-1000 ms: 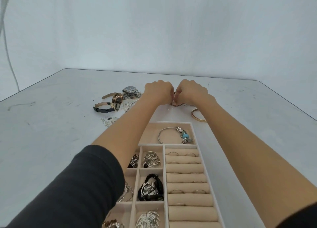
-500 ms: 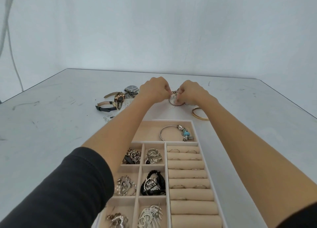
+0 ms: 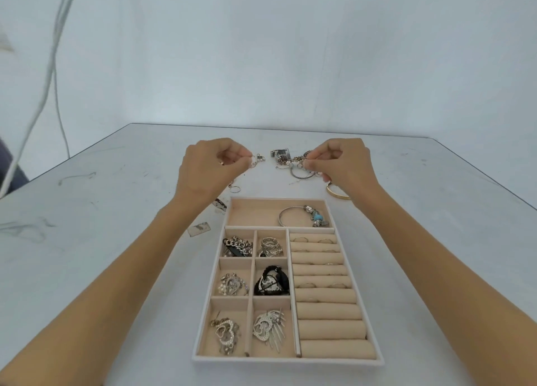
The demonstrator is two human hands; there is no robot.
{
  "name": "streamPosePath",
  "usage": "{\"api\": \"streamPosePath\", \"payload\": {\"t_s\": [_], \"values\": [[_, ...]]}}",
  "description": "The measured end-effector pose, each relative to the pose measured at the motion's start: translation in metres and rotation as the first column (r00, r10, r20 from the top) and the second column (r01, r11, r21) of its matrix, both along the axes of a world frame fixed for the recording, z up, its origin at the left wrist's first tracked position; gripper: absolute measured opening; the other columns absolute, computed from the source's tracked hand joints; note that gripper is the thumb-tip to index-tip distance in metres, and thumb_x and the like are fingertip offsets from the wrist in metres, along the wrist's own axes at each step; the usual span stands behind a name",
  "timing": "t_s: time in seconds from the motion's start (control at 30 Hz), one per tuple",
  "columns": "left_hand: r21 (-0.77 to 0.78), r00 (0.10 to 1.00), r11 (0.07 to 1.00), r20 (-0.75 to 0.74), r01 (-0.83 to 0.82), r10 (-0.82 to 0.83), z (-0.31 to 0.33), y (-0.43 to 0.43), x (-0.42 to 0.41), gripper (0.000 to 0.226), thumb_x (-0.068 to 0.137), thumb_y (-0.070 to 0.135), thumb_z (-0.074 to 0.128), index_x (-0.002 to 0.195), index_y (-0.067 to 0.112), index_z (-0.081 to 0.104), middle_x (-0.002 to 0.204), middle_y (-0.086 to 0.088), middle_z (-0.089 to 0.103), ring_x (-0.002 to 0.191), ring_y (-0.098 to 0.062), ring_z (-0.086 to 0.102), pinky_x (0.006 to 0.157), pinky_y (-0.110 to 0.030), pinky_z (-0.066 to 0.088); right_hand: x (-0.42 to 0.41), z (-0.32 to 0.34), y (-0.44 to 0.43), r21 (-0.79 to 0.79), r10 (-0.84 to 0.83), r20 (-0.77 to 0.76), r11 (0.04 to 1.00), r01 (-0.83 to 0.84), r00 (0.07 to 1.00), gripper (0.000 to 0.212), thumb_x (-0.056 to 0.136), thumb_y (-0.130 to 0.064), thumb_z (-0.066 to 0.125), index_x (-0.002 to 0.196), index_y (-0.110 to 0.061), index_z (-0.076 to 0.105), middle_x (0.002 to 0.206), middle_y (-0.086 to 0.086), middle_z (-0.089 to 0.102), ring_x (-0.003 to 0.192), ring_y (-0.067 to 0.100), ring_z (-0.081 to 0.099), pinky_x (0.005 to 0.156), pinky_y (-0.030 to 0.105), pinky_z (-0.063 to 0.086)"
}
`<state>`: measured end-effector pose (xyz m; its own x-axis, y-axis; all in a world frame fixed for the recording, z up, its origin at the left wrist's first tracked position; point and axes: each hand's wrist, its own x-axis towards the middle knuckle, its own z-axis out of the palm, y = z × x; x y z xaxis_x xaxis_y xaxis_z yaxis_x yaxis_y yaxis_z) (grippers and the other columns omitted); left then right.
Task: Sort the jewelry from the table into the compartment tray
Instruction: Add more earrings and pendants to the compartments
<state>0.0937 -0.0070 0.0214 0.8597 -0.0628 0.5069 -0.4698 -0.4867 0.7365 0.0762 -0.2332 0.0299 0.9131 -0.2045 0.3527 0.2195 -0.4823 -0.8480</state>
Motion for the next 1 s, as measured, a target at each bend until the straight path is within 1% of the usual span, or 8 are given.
{"api": "streamPosePath", "payload": {"t_s": [0.07,0.13,0.27,0.43,0.6,0.8,0.9,1.0], "values": [[-0.036,0.999,0.999,0.033,0.010,-0.008,-0.003,0.008,-0.016,0.006,0.079,0.020,0.073,0.079,0.026,0.072,0.070,0.011,0.067,0.061,0.001,0.054,0.057,-0.013,0.043,-0.015,0.003,0.004,0.039,0.019,0.018,0.999,-0.020,1.000,0.009,0.070,-0.008,0.080,0.075,-0.007,0.073,0.058,0.003,0.061,0.040,0.009,0.045,0.041,0.012,0.035],[-0.071,0.998,0.997,0.061,0.017,-0.013,-0.008,0.013,-0.031,0.006,0.080,0.019,0.074,0.079,0.025,0.073,0.067,0.013,0.066,0.057,0.002,0.050,0.054,-0.013,0.038,-0.031,0.005,0.008,0.069,0.039,0.028,0.997,-0.040,0.999,0.009,0.070,-0.007,0.080,0.075,-0.007,0.073,0.056,0.002,0.061,0.039,0.007,0.044,0.041,0.011,0.034],[-0.111,0.993,0.991,0.104,0.072,-0.061,-0.014,0.011,-0.058,0.009,0.076,0.025,0.071,0.077,0.034,0.070,0.072,0.020,0.068,0.066,0.000,0.056,0.061,-0.021,0.041,-0.060,0.006,0.015,0.089,0.061,0.044,0.994,-0.065,0.997,0.009,0.070,-0.009,0.082,0.075,-0.008,0.075,0.056,0.000,0.063,0.041,0.006,0.045,0.043,0.011,0.036],[-0.124,0.982,0.982,0.139,0.144,-0.127,-0.019,0.002,-0.086,0.010,0.075,0.025,0.071,0.077,0.035,0.069,0.078,0.015,0.069,0.073,0.000,0.056,0.067,-0.017,0.040,-0.099,0.002,0.017,0.104,0.074,0.058,0.991,-0.079,0.996,0.009,0.069,-0.009,0.082,0.075,-0.009,0.076,0.060,0.002,0.066,0.041,0.007,0.047,0.046,0.011,0.037],[-0.142,0.978,0.977,0.159,0.157,-0.134,-0.024,0.003,-0.097,0.012,0.075,0.024,0.072,0.078,0.036,0.069,0.077,0.013,0.068,0.073,0.000,0.056,0.068,-0.012,0.038,-0.137,-0.005,0.012,0.053,0.139,0.013,0.989,-0.139,0.990,0.010,0.069,-0.012,0.083,0.072,-0.010,0.074,0.062,-0.004,0.069,0.044,0.007,0.045,0.048,0.013,0.040],[-0.127,0.982,0.983,0.150,0.135,-0.116,-0.027,0.005,-0.096,0.016,0.078,0.017,0.075,0.080,0.033,0.070,0.072,0.020,0.066,0.073,0.002,0.053,0.069,-0.010,0.036,-0.169,-0.019,0.004,-0.020,0.210,-0.035,0.977,-0.211,0.977,0.011,0.066,-0.007,0.084,0.068,-0.012,0.074,0.049,-0.016,0.057,0.044,0.007,0.035,0.046,0.010,0.030],[-0.108,0.980,0.985,0.162,0.135,-0.117,-0.027,0.005,-0.097,0.016,0.078,0.018,0.074,0.080,0.034,0.070,0.071,0.024,0.065,0.073,0.003,0.053,0.070,-0.009,0.036,-0.177,-0.025,0.004,-0.060,0.224,-0.027,0.972,-0.225,0.974,0.012,0.065,-0.006,0.084,0.067,-0.014,0.075,0.053,-0.016,0.060,0.045,0.004,0.038,0.047,0.010,0.032],[-0.106,0.979,0.985,0.172,0.133,-0.114,-0.027,0.005,-0.097,0.017,0.078,0.020,0.074,0.080,0.036,0.069,0.072,0.024,0.065,0.074,0.003,0.053,0.070,-0.009,0.036,-0.180,-0.027,0.003,-0.143,0.214,0.006,0.967,-0.211,0.977,0.013,0.066,-0.009,0.084,0.067,-0.018,0.076,0.058,-0.017,0.064,0.048,0.005,0.043,0.050,0.011,0.034]]}}
